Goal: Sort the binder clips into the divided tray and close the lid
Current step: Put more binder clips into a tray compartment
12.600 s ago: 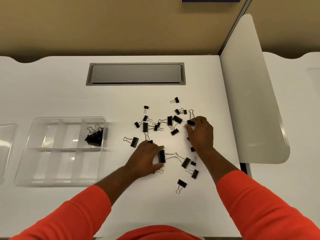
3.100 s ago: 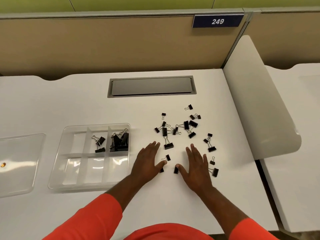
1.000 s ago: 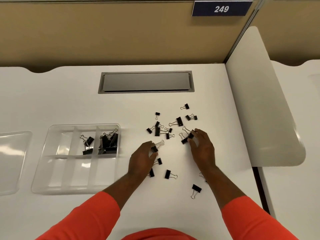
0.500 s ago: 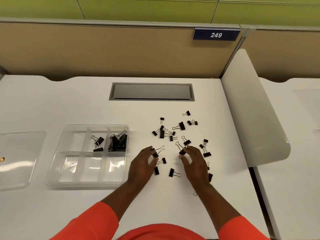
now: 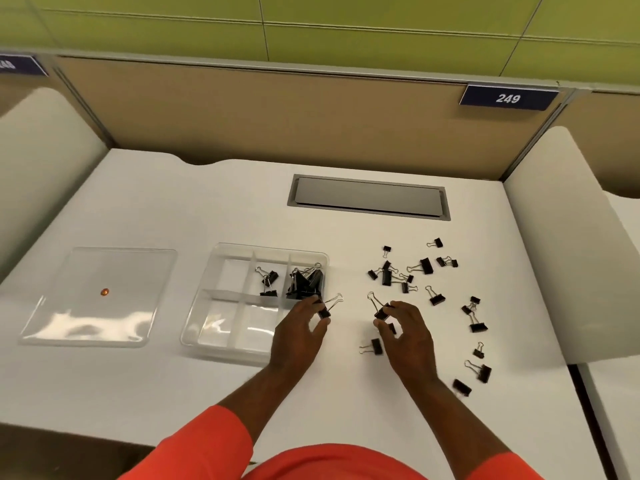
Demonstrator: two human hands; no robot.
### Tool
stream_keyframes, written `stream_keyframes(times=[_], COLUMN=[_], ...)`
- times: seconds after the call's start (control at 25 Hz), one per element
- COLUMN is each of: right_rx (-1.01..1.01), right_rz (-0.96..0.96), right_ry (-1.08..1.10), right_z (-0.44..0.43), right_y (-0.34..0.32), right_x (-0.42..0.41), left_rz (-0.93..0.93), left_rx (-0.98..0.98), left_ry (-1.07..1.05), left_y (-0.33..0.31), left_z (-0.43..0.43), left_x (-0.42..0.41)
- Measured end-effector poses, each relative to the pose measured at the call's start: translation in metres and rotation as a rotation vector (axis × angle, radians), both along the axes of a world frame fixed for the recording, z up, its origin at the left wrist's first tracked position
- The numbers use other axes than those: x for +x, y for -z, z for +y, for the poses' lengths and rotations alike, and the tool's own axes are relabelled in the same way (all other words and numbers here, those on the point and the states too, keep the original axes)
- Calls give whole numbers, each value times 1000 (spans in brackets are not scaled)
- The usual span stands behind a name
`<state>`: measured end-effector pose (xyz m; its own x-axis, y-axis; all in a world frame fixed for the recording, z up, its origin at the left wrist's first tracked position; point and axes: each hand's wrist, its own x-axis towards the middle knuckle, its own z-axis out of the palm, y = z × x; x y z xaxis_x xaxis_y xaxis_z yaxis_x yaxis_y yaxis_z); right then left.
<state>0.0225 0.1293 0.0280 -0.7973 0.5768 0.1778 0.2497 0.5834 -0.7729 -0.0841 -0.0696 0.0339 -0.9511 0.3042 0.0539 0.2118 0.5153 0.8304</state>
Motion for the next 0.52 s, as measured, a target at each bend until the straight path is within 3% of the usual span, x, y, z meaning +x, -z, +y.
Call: stream_keyframes(times=[0.52], right_rx=[-11], right_rz=[-78], right_ry=[37], right_z=[-101], right_y=[-1], right_x=[-50], left_rz=[66], left_rx=[-24], left_ry=[-30], left_y=[10], left_z=[-97], left_x=[-109])
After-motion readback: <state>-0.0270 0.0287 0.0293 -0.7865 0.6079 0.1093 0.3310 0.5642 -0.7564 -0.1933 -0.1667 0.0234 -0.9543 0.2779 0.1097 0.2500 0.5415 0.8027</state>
